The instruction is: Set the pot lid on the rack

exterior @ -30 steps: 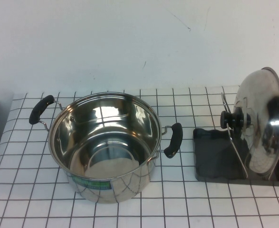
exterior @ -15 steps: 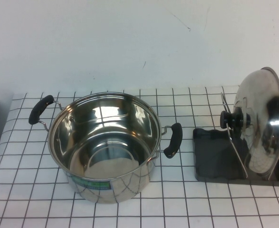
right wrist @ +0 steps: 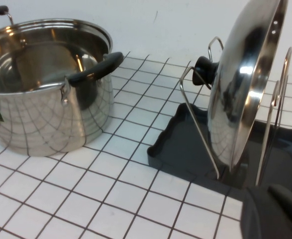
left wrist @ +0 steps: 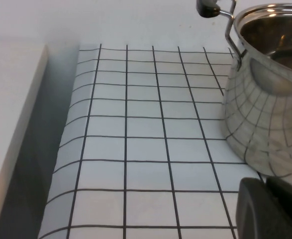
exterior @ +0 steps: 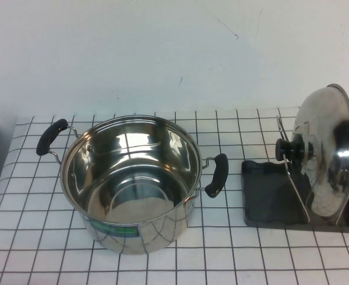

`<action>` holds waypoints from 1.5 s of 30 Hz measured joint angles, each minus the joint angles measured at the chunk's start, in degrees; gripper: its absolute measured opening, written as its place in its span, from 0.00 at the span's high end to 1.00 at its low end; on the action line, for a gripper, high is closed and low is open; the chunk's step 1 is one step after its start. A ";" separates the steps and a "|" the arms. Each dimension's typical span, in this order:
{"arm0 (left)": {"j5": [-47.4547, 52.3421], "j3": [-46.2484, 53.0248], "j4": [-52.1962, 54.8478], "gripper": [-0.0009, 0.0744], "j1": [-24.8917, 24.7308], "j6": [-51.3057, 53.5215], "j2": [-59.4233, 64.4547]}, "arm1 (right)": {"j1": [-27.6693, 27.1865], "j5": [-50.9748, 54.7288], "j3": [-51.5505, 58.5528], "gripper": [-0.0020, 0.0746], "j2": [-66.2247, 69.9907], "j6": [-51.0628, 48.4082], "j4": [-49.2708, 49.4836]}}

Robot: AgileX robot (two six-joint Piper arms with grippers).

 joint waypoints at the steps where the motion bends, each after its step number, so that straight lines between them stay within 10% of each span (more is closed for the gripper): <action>1: 0.10 0.00 0.20 0.99 -0.05 -0.27 0.00 | 0.00 0.11 0.00 0.98 0.00 0.00 0.00; 45: 0.77 -0.10 0.81 0.99 0.62 1.63 0.00 | -0.39 -3.86 0.00 0.98 -0.05 -3.60 -8.53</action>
